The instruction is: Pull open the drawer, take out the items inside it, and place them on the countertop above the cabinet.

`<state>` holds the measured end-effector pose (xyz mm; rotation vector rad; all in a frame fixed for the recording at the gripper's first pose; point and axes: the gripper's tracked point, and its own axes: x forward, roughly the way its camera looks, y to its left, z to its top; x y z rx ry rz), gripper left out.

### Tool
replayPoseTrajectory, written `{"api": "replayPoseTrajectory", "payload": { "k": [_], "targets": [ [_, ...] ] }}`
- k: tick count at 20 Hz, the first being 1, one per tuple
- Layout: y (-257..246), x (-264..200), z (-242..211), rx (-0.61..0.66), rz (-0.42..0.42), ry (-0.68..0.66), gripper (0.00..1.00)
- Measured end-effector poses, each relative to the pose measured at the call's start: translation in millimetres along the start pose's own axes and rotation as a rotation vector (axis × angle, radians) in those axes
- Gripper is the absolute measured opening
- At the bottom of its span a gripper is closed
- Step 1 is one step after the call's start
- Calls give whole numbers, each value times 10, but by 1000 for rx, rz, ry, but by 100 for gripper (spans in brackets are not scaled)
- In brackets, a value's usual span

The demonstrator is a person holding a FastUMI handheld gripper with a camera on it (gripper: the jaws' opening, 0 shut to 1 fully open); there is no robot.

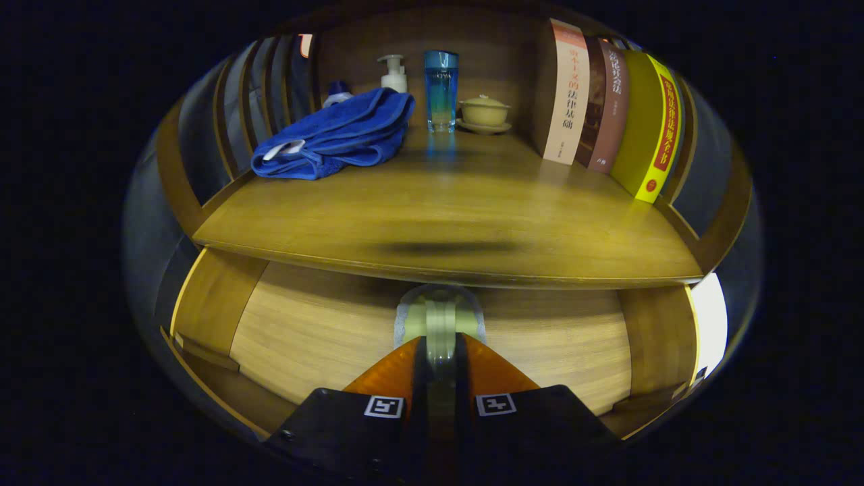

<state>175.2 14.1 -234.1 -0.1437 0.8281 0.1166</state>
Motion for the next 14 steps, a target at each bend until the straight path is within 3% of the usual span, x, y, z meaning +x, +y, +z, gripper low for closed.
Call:
{"api": "replayPoseTrajectory", "payload": {
  "k": [9, 14],
  "targets": [
    [265, -756, 320, -21, 87, -138, 25],
    [319, -1034, 812, -20, 98, -258, 25]
  ]
}}
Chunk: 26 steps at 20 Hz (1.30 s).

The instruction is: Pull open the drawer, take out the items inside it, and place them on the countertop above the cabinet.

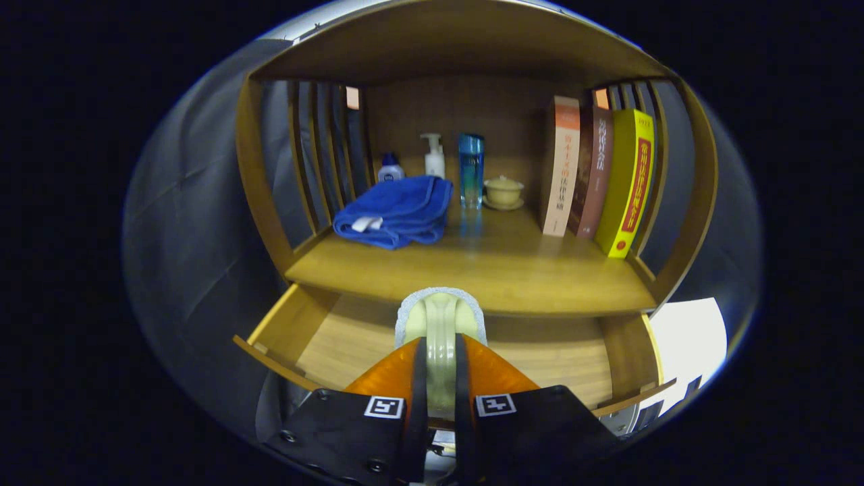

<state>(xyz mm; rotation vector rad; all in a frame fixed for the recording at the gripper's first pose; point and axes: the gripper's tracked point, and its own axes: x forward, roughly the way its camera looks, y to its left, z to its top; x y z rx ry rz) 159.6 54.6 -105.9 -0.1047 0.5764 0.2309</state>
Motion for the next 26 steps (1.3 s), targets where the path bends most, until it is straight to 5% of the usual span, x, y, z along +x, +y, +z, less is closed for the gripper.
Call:
{"api": "replayPoseTrajectory", "payload": {
  "k": [8, 18, 25, 26],
  "targets": [
    [-276, 805, 616, -17, -116, -8, 26],
    [-497, 1388, 448, 21, -198, 96, 27],
    [-489, 1420, 427, 26, -188, 95, 34],
    [-490, 1430, 421, 26, -187, 91, 42]
  ]
}}
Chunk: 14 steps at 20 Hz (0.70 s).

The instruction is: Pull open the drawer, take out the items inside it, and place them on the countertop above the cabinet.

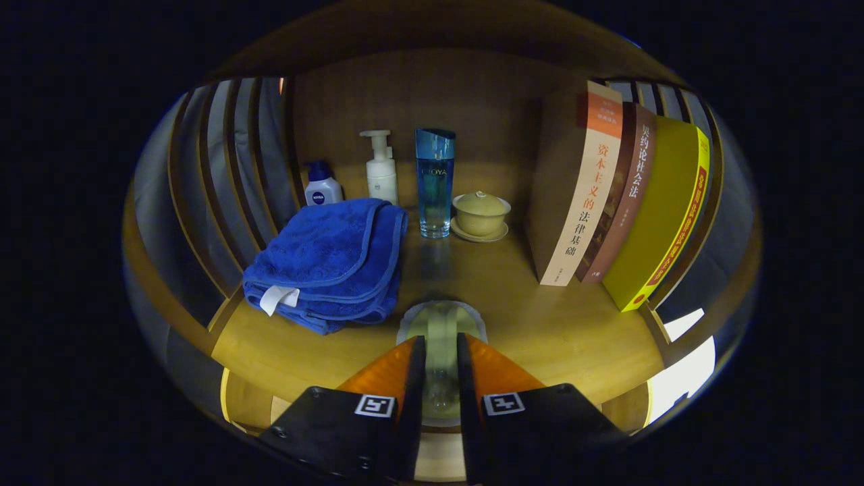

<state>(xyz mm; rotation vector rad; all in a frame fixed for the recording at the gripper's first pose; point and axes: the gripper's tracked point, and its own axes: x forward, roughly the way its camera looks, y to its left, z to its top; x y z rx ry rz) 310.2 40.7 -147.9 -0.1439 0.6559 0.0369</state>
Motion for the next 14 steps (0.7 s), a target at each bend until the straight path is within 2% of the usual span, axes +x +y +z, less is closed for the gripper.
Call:
{"api": "replayPoseTrajectory", "payload": {
  "k": [7, 10, 14],
  "targets": [
    [119, -206, 111, -11, 27, -57, 100],
    [174, -443, 250, -22, 39, -110, 100],
    [320, -981, 571, -24, 94, -235, 100]
  ]
}}
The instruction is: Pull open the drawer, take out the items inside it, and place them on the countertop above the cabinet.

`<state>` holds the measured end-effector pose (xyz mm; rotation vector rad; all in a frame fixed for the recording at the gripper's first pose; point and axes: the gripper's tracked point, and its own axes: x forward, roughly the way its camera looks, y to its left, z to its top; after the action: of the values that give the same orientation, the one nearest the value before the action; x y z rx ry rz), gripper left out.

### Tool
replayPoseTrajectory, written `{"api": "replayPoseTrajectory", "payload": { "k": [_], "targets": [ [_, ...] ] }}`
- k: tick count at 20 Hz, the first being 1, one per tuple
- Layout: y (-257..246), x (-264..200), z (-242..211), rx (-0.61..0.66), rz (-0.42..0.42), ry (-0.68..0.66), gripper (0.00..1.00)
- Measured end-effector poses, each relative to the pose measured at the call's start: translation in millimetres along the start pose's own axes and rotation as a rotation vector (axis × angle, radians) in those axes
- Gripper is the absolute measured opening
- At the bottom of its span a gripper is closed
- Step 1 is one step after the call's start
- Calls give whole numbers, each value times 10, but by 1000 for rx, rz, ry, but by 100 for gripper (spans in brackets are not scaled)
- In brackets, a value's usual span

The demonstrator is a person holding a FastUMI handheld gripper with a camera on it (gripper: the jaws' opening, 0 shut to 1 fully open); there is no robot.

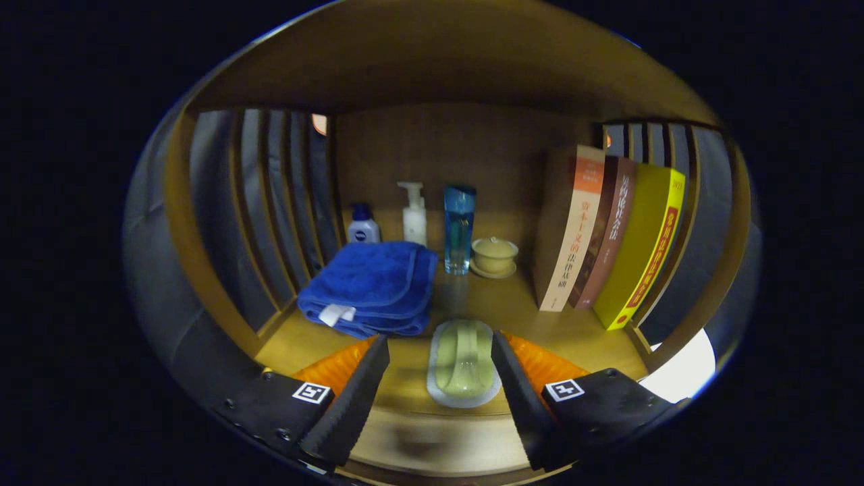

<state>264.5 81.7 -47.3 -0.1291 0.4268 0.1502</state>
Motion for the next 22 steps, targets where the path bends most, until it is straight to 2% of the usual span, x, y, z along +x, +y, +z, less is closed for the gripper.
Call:
{"api": "replayPoseTrajectory", "payload": {
  "k": [4, 9, 14, 19, 22],
  "targets": [
    [189, -568, 299, -9, 52, -131, 100],
    [309, -1311, 259, 8, 89, -242, 99],
    [303, -1840, -202, 19, 74, -322, 99],
    [161, -2097, -636, 22, 16, -386, 99],
    [39, -2184, -943, 49, -15, -381, 99]
  ]
}}
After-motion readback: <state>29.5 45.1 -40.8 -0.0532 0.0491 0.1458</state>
